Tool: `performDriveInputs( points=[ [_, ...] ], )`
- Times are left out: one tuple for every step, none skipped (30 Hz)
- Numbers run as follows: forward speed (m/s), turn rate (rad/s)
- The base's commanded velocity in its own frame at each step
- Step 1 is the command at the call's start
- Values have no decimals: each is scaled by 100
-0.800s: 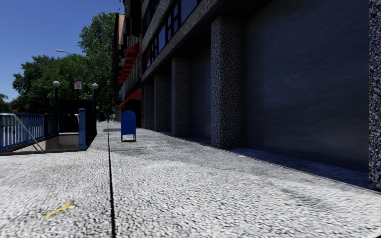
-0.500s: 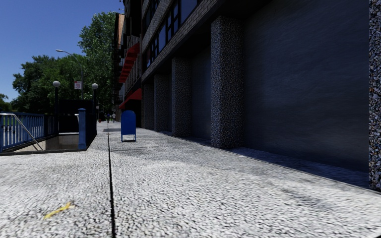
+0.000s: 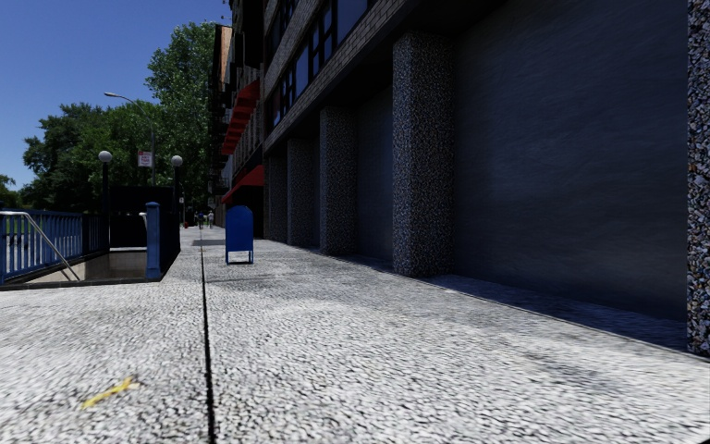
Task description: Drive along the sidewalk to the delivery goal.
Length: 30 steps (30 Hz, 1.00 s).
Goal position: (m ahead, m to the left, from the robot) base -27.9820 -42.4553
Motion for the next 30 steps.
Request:
performDriveInputs(
  points=[
    [0, 0],
    [0, 0],
    [0, 0],
    [0, 0],
    [0, 0],
    [0, 0],
    [0, -5],
    [0, -10],
    [0, -10],
    [21, -15],
    [37, -20],
    [52, -31],
    [52, -31],
    [59, -39],
    [65, -42],
    [76, -42],
    [82, -42],
    [82, -42],
    [89, -42],
    [91, -42],
    [91, -42],
    [91, -42],
    [91, -44],
    [91, -52],
    [92, -57],
    [92, -58],
    [92, -58],
    [92, -59],
    [93, -59],
    [98, -59]
  ],
)
